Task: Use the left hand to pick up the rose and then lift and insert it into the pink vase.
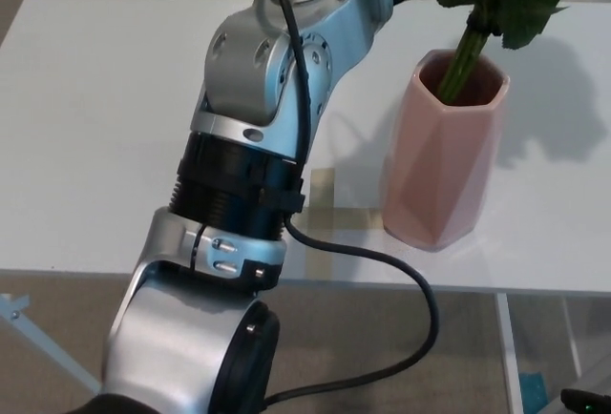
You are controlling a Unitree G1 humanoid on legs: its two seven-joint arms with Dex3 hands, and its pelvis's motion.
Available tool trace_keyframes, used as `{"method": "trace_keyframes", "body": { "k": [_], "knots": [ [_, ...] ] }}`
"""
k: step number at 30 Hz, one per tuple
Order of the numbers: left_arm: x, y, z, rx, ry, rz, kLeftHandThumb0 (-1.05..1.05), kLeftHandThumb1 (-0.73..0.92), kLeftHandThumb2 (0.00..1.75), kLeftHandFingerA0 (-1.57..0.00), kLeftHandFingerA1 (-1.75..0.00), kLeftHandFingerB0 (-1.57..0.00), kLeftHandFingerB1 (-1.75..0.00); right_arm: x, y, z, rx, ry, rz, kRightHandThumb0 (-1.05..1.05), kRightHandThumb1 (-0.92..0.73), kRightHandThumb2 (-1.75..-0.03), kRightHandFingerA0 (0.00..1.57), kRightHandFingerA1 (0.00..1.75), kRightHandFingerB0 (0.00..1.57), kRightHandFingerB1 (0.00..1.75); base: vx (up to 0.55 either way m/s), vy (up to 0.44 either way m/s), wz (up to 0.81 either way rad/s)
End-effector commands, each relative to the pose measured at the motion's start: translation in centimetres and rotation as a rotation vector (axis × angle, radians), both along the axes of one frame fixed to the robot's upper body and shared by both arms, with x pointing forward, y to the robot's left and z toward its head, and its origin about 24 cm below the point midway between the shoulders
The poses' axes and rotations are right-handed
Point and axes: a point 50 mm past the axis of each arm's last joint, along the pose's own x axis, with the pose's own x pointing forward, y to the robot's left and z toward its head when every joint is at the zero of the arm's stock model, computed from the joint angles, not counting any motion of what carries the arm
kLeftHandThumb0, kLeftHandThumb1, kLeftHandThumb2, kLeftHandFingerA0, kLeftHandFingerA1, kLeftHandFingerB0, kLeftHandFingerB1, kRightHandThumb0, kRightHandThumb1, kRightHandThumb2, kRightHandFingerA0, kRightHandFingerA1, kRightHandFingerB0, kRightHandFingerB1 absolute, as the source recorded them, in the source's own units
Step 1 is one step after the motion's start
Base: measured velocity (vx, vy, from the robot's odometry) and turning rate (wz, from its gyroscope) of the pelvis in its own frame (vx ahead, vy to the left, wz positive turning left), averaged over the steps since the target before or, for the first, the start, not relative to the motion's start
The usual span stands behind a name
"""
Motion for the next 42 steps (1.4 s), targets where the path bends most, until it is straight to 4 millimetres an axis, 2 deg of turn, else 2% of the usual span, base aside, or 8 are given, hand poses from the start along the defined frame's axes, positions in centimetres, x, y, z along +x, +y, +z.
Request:
{"method": "trace_keyframes", "body": {
  "k": [1, 34, 36, 37, 38, 39, 40, 42],
  "knots": [
    [-0.4, -0.7, -1.1, -0.025, 0.036, -0.033, -0.17, 0.83, 0.64, -1.03, -1.38, -0.83, -0.93, -0.2, 0.1, -0.1, 0.007, 0.007, 0.002, -0.33, -0.64, -0.59, 0.66, 0.43, 0.55, 0.40, 0.00, 0.000, 0.00],
    [-0.8, -0.4, -4.4, -0.020, 0.100, -0.065, -0.19, 0.82, 0.64, -1.04, -1.40, -0.88, -0.83, 0.5, 0.3, 0.2, 0.015, -0.014, 0.002, -0.32, -0.64, -0.59, 0.66, 0.43, 0.55, 0.40, 0.00, 0.000, 0.00],
    [-0.8, -0.1, -5.1, 0.002, 0.103, -0.069, -0.26, 0.80, 0.63, -1.09, -1.01, -0.84, -0.50, 0.5, 0.2, 0.2, 0.023, -0.012, -0.004, -0.32, -0.64, -0.59, 0.65, 0.43, 0.55, 0.40, 0.00, 0.000, 0.00],
    [-0.8, 0.0, -5.2, 0.004, 0.105, -0.070, -0.26, 0.80, 0.63, -1.09, -1.01, -0.84, -0.50, 0.5, 0.2, 0.2, 0.023, -0.011, -0.005, -0.32, -0.64, -0.59, 0.65, 0.43, 0.55, 0.40, 0.00, 0.000, 0.00],
    [-0.9, 0.3, -5.8, 0.016, 0.115, -0.094, -0.44, 0.65, 0.60, -0.87, -0.49, -0.49, -0.36, 0.5, 0.3, 0.2, 0.025, -0.012, -0.002, -0.32, -0.64, -0.59, 0.65, 0.43, 0.55, 0.39, 0.00, 0.000, 0.00],
    [-0.9, 0.4, -6.0, 0.020, 0.117, -0.103, -0.53, 0.60, 0.59, -0.58, -0.41, -0.31, -0.31, 0.5, 0.2, 0.2, 0.026, -0.012, -0.001, -0.32, -0.64, -0.59, 0.65, 0.43, 0.55, 0.39, 0.00, 0.000, 0.00],
    [-1.0, 0.4, -6.1, 0.023, 0.119, -0.113, -0.53, 0.60, 0.59, -0.58, -0.41, -0.31, -0.31, 0.5, 0.2, 0.2, 0.026, -0.013, -0.001, -0.32, -0.64, -0.59, 0.65, 0.43, 0.55, 0.39, 0.00, 0.000, 0.00],
    [-1.1, 0.8, -6.5, 0.037, 0.118, -0.145, -0.73, 0.47, 0.82, -0.07, -0.40, -0.01, -0.29, 0.5, 0.2, 0.2, 0.027, -0.012, 0.003, -0.32, -0.64, -0.59, 0.65, 0.43, 0.55, 0.39, 0.00, 0.000, 0.00]
  ]
}}
